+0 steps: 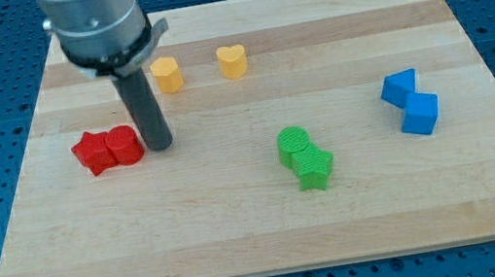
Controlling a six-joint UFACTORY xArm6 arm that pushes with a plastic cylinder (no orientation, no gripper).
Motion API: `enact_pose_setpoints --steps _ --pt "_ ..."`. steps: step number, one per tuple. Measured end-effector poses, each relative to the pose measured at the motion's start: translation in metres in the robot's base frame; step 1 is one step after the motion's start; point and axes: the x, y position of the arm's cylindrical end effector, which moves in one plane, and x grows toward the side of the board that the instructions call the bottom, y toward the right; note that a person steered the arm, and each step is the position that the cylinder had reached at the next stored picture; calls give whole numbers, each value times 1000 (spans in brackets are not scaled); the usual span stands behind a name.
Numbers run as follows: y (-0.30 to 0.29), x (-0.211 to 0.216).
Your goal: Push the yellow hexagon into the yellow heart
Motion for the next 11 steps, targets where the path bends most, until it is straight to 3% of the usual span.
enact_pose_setpoints --steps 3,7,9,10,11 --pt "-43 -63" --pt "40 -69" --pt "-4 -69" --pt "-6 -113" --pt "-2 -121"
